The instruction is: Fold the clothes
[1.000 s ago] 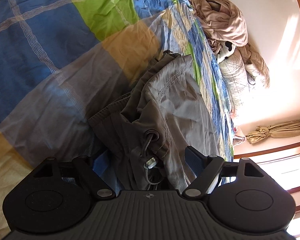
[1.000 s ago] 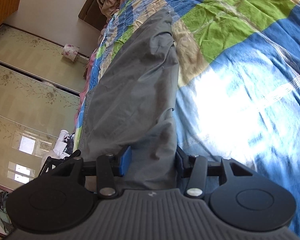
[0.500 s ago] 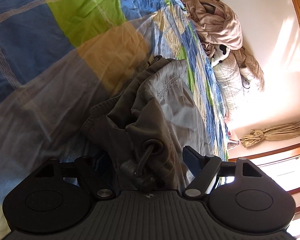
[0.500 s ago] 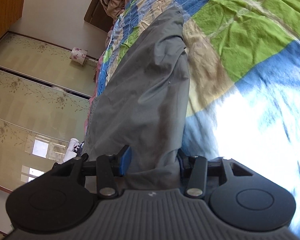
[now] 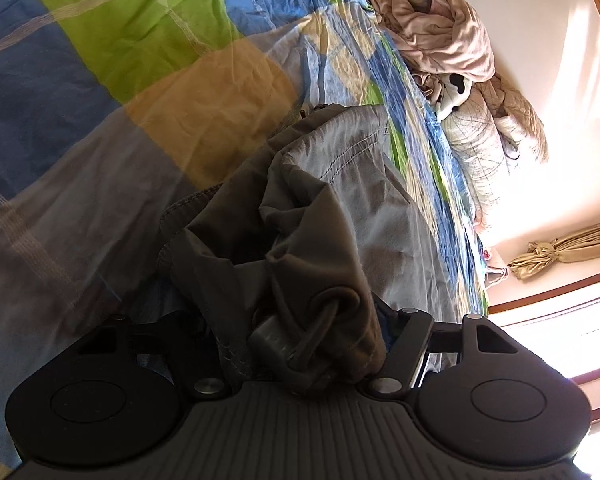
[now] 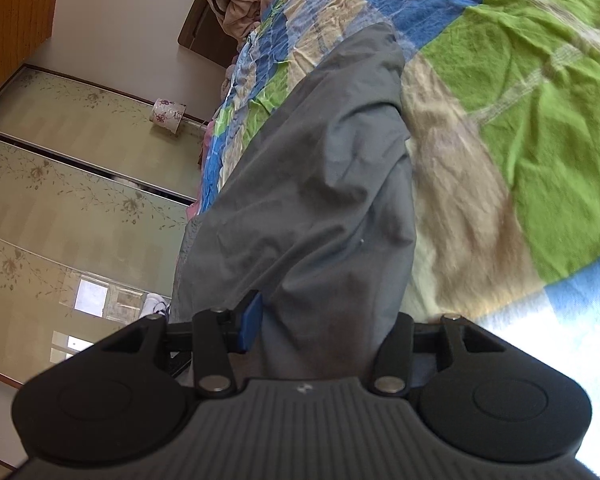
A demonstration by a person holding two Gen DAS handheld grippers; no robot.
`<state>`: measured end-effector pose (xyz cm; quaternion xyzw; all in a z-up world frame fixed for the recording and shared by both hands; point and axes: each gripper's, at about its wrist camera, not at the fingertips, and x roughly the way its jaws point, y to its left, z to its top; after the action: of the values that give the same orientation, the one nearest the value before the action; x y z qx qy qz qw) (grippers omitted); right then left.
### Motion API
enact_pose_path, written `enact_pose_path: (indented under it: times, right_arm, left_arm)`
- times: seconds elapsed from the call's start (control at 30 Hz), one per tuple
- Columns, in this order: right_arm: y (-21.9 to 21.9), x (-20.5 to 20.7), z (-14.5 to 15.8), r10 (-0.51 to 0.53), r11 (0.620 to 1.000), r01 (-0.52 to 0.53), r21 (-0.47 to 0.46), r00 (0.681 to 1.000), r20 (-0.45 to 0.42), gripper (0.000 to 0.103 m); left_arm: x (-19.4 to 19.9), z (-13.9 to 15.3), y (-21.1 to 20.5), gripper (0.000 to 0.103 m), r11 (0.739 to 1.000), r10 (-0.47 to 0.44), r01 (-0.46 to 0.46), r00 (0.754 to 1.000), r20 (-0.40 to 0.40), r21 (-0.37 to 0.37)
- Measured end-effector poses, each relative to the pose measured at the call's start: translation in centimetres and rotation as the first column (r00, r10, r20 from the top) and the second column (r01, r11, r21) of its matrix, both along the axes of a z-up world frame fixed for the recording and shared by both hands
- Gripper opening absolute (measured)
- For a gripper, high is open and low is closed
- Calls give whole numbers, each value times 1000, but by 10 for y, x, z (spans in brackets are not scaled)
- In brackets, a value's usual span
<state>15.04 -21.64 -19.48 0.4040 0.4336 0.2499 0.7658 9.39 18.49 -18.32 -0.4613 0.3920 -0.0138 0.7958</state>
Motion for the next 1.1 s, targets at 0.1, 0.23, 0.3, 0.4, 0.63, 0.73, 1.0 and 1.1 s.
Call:
enact_pose_path:
  times: [0.1,0.23,0.3,0.4,0.63,0.73,1.0,1.1]
  right_arm:
    - [1,0,0,10,1000,-10,-21,1000,1,40]
    - [5,-3,4,18,997,-17,-77,1000,11,34]
    - [9,-3,6,19,995,-17,-98,1000,17,33]
    - [14,-3,10,25,991,-21,-135,999,31,31]
    - [31,0,29,68,962,-41,-269,993,94,24]
    - [37,2,36,81,952,-44,-304,990,112,21]
    - [50,2,60,119,913,-33,-407,975,187,18]
    - [51,1,71,132,910,-34,-414,968,211,16]
  left_arm:
    - [-1,1,-2,70,1000,-1,1,1000,-6,17]
    - [-2,4,-3,66,999,-6,6,1000,-13,37]
    - [-4,5,-3,65,999,-6,6,1000,-17,37]
    - [-5,6,-3,64,999,-4,5,1000,-20,40]
    - [-7,14,-6,58,997,-5,8,1000,-28,76]
    - [-7,19,-8,56,994,-11,15,999,-30,104]
    - [-9,48,-17,48,978,-43,46,999,-19,205]
    - [-9,63,-20,44,969,-52,51,999,0,243]
